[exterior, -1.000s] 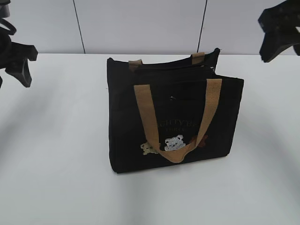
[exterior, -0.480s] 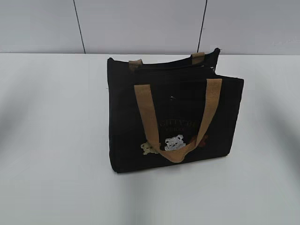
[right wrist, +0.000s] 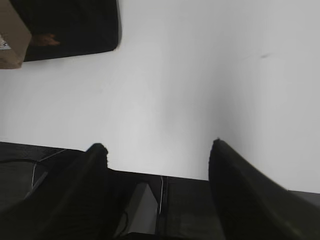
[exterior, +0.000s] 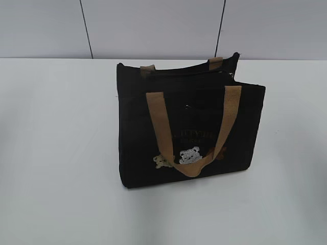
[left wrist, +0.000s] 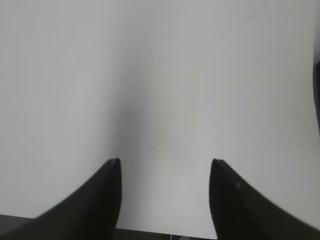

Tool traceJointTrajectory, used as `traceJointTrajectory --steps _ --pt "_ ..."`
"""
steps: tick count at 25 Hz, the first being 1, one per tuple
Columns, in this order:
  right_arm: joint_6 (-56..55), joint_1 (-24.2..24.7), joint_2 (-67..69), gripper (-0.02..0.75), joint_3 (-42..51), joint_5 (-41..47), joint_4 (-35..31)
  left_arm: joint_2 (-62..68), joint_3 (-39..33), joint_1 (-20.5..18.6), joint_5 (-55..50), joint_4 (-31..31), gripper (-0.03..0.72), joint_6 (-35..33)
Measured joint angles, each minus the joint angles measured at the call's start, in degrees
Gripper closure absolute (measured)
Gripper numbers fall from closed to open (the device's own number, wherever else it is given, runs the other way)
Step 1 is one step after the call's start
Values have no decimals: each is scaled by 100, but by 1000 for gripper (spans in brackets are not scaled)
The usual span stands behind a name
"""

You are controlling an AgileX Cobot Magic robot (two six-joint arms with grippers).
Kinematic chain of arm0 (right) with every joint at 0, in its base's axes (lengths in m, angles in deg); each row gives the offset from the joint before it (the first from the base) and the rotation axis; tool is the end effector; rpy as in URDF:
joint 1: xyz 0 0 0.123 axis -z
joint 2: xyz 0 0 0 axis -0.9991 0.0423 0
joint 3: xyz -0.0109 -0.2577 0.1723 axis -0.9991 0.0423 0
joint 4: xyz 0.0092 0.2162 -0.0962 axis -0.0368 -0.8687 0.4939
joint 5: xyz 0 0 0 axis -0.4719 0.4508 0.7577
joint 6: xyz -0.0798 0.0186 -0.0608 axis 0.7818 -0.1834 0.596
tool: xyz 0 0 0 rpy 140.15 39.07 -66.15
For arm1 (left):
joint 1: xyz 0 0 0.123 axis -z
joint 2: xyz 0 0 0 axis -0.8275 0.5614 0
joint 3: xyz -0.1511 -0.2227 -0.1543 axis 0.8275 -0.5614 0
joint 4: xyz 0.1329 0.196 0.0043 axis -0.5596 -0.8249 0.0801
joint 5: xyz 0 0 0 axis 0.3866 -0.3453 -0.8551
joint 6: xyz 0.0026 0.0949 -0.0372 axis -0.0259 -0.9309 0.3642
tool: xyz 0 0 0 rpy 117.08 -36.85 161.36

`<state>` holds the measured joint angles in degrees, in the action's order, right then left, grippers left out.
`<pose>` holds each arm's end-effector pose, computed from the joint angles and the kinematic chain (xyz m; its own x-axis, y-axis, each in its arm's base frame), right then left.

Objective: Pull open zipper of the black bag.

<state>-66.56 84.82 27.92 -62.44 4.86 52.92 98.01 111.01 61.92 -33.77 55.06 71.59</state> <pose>0.1281 0.0189 0.3479 -0.8988 -0.0745 -0.4319 -0.1298 0.9865 0.1000 0.1634 -0.0106 0.3794 -0.8729 -0.0252 -0.4872 -0.0290 0.9996 0.0001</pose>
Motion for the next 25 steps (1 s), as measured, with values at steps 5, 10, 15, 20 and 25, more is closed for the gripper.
traceJointTrajectory --steps 5,10,15,20,25 --pt "112 0 -1436 254 551 23 -5 -1576 -902 0 -13 -98 316 -1" --pt "486 0 -2577 254 1063 23 -5 -2836 -1776 -5 -37 62 349 -80" --pt "901 0 -3697 254 1561 29 -5 -4074 -2449 -5 100 352 361 -407" --pt "976 0 -4671 254 1823 30 -5 -5214 -2822 -5 362 485 363 -447" --pt "995 0 -5350 254 1966 -230 -1 -6069 -2995 -5 454 495 371 -453"
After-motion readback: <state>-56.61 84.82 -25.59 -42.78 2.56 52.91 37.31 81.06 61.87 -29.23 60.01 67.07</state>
